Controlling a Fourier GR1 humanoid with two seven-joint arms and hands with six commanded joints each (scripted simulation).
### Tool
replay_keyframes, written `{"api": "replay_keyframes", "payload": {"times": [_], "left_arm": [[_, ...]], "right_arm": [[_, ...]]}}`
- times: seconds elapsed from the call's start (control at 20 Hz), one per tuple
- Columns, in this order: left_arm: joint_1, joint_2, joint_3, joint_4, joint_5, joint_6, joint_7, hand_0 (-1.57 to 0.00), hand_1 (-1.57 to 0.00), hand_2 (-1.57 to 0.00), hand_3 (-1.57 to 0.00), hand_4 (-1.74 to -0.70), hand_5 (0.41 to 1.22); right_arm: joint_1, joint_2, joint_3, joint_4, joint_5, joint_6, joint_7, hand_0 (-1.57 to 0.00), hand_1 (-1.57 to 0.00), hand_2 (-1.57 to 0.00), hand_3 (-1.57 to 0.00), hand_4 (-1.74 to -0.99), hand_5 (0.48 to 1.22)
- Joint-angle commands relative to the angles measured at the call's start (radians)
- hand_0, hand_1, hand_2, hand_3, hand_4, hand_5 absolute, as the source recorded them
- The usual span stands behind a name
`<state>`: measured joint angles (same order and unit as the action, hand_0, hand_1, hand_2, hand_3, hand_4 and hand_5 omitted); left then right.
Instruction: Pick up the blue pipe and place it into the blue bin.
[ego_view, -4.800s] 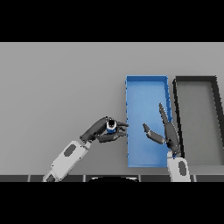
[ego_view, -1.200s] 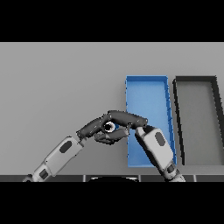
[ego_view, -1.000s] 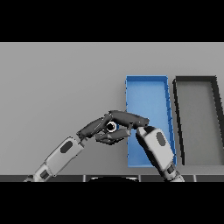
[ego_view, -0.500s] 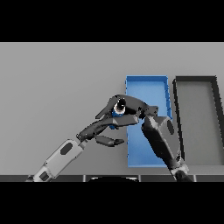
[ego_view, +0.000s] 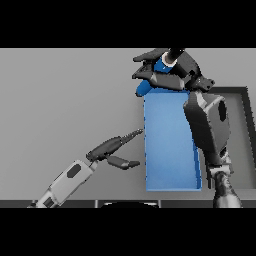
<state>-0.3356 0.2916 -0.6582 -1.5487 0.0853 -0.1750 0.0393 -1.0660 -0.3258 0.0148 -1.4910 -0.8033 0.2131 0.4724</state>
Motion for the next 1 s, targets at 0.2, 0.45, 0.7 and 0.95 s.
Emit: {"api": "replay_keyframes", "payload": {"times": [0.2,0.45,0.7,0.95], "left_arm": [[0.001,-0.005,0.007,0.007,0.008,0.001,0.011,0.0,0.0,0.0,0.0,-0.91,0.489],[0.0,0.005,0.013,0.007,0.011,-0.003,0.018,0.0,0.0,0.0,0.0,-0.89,0.478],[0.003,0.001,0.008,0.004,0.008,-0.002,0.009,0.0,0.0,0.0,0.0,-0.88,0.464],[0.007,0.002,0.01,0.003,0.006,0.004,0.003,0.0,0.0,0.0,0.0,-0.88,0.46]], "right_arm": [[0.072,-0.072,-0.033,0.184,0.086,-0.01,-0.005,-1.57,-1.57,-1.57,-1.57,-1.739,1.124],[0.232,-0.082,0.001,0.225,0.147,-0.059,0.022,-1.57,-1.57,-1.57,-1.57,-1.74,1.121],[0.38,-0.077,0.059,0.191,0.161,-0.148,0.137,-1.57,-1.57,-1.57,-1.57,-1.741,1.12],[0.484,-0.142,0.21,0.241,0.116,-0.173,0.137,-1.57,-1.57,-1.57,-1.57,-1.591,1.114]]}}
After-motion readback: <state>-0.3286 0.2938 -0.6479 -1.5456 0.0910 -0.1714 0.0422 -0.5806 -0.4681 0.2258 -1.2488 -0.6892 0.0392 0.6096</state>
